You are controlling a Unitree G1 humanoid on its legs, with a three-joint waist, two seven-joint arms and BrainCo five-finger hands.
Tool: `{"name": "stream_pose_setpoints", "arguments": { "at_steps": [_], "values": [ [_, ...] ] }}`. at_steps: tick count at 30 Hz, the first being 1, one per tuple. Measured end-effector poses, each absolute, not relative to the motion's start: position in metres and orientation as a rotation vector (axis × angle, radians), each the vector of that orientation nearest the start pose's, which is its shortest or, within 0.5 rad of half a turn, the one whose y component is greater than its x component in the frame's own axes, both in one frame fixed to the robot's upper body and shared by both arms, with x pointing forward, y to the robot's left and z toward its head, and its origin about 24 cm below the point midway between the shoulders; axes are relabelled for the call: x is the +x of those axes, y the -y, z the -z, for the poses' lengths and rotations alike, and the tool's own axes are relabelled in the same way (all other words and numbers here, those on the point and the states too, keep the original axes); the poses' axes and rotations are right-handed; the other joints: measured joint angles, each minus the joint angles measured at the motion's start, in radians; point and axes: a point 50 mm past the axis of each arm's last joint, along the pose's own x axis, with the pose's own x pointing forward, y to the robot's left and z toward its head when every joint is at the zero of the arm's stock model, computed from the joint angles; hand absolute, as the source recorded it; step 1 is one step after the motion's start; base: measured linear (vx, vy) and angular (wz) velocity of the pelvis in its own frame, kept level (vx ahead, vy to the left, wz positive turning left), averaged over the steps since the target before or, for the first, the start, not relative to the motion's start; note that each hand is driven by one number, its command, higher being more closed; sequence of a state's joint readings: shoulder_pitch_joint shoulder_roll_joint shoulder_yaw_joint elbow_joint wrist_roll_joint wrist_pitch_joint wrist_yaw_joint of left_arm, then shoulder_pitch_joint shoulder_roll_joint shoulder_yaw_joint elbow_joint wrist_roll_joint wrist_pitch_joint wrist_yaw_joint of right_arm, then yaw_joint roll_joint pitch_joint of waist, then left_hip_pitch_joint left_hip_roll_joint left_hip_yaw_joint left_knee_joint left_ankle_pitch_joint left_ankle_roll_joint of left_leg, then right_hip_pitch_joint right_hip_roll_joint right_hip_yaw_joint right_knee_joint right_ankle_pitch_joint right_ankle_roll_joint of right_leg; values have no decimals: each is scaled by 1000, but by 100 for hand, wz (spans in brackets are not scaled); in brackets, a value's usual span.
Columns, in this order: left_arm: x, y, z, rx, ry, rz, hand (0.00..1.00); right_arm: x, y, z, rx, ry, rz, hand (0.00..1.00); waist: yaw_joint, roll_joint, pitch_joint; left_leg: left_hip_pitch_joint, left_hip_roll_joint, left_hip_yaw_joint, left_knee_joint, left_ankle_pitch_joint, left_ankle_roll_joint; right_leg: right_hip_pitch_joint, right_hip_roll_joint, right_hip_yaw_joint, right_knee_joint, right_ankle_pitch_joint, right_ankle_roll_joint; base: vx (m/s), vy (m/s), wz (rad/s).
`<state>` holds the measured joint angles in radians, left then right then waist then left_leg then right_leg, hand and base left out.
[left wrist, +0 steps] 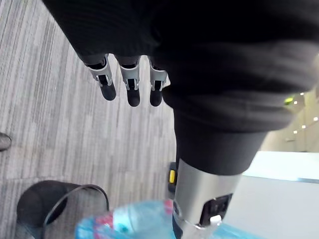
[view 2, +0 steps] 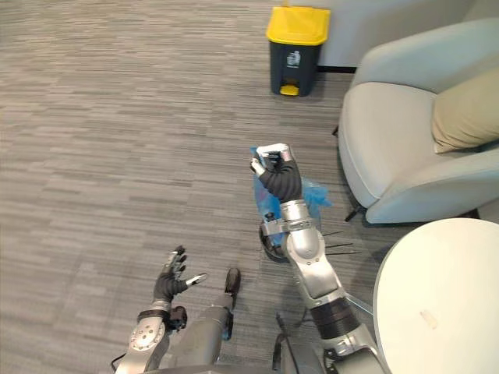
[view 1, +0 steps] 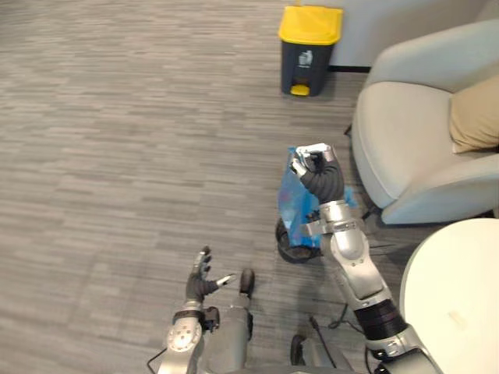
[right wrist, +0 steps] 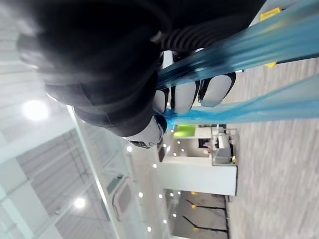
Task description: Gather rubbish on tea table into small bin, then transfer packed bag to large trash can.
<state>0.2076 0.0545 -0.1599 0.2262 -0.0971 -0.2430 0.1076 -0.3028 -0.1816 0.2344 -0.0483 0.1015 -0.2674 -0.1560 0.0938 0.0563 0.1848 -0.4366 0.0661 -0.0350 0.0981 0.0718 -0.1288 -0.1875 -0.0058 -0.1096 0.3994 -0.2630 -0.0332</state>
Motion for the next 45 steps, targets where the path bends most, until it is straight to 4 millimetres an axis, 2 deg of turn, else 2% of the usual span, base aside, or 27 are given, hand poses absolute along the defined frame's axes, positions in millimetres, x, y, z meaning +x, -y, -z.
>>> {"name": "stream_pose_setpoints", "arguments": {
  "at_steps": [1,2,3,4,5,6,7,8,10,13,14,16,20,23,25,26,30,37,42,43,45],
  "values": [
    [199,-141,25,-42,-157,-21,0,285,109,-150,-23,576,-172,100,-10,-4,0,-7,-3,39,82,-12,19,-2,-14,-18,-27,33,-1,-295,-30,70],
    [204,-142,14,-34,-107,-18,0,286,109,-153,-30,587,-175,100,-25,-5,-2,4,6,78,190,-43,62,2,-28,-30,-60,67,1,-243,3,46],
    [209,-142,7,-21,-70,-8,0,286,109,-154,-39,591,-182,100,-30,-4,-3,43,17,95,247,-75,97,6,-39,-34,-83,90,3,-239,63,28],
    [216,-141,0,-3,-29,2,0,286,109,-154,-48,591,-191,100,-30,-2,-6,109,40,105,264,-100,111,18,-44,-33,-121,118,12,-186,83,19],
    [219,-141,-3,4,-10,7,0,286,109,-154,-50,591,-192,100,-34,2,-8,147,50,108,242,-113,96,27,-44,-34,-149,132,21,-170,105,20],
    [225,-138,-9,18,20,19,0,287,109,-155,-52,595,-194,100,-44,13,-26,220,65,110,123,-129,53,30,-38,-39,-198,162,35,-122,100,31],
    [231,-134,-15,49,51,34,0,287,108,-158,-49,606,-199,100,-58,14,-31,256,61,103,26,-116,22,26,-40,-44,-223,174,49,-152,176,29],
    [237,-130,-20,101,82,68,0,288,105,-160,-44,610,-206,100,-59,-3,-35,272,45,103,-40,-70,31,27,-52,-43,-258,208,60,-111,158,16],
    [241,-123,-24,160,108,118,0,289,99,-163,-32,618,-233,100,-56,-26,-45,297,27,108,-87,-38,47,54,-65,-39,-312,249,79,-82,150,4],
    [241,-116,-22,220,109,170,0,289,85,-174,-17,656,-290,100,-57,-52,-70,330,0,116,-123,-22,65,88,-78,-17,-360,279,95,-48,119,-3],
    [242,-115,-21,232,103,177,0,288,81,-177,-14,667,-312,100,-58,-56,-79,331,-4,118,-130,-17,68,88,-79,-13,-369,286,98,-36,93,-13],
    [244,-110,-13,277,73,216,0,282,57,-189,-7,717,-422,100,-60,-70,-97,335,-12,126,-143,-3,73,91,-82,6,-395,307,101,-31,64,-15],
    [248,-97,-7,314,49,278,0,272,25,-198,-2,757,-577,100,-59,-82,-108,360,-10,141,-169,11,72,99,-77,30,-405,318,101,-27,18,-12],
    [255,-90,-8,369,65,307,0,264,6,-199,20,748,-683,100,-56,-93,-116,373,0,158,-171,12,70,102,-65,54,-405,323,94,-32,-12,-21],
    [259,-89,-7,397,68,300,0,261,1,-198,27,736,-713,100,-56,-97,-120,381,5,165,-178,15,66,102,-59,60,-406,326,90,-33,-21,-16],
    [261,-91,-5,419,65,282,100,259,-3,-196,51,715,-743,100,-56,-100,-123,389,6,169,-191,19,60,101,-51,66,-407,329,87,-23,-13,-14],
    [264,-92,-3,450,64,238,100,252,-14,-191,109,670,-816,100,-58,-103,-127,394,21,178,-191,22,55,103,-35,82,-419,339,80,-27,-25,-13],
    [271,-81,-7,448,83,210,100,236,-38,-189,146,633,-964,100,-59,-101,-150,400,46,177,-192,31,40,115,-13,86,-438,351,65,-7,-7,-2],
    [270,-78,-5,437,74,205,100,234,-40,-188,141,631,-975,100,-64,-100,-158,400,57,176,-192,34,34,115,-3,87,-438,352,63,-6,-1,0],
    [270,-79,-5,425,70,193,100,234,-40,-188,138,632,-975,0,-74,-100,-158,400,58,176,-193,34,34,115,-1,87,-438,352,63,0,0,0],
    [269,-83,-3,406,49,178,100,233,-40,-186,107,644,-969,0,-80,-99,-158,400,60,177,-193,34,34,114,1,90,-439,352,63,-16,1,-1]
  ]
}}
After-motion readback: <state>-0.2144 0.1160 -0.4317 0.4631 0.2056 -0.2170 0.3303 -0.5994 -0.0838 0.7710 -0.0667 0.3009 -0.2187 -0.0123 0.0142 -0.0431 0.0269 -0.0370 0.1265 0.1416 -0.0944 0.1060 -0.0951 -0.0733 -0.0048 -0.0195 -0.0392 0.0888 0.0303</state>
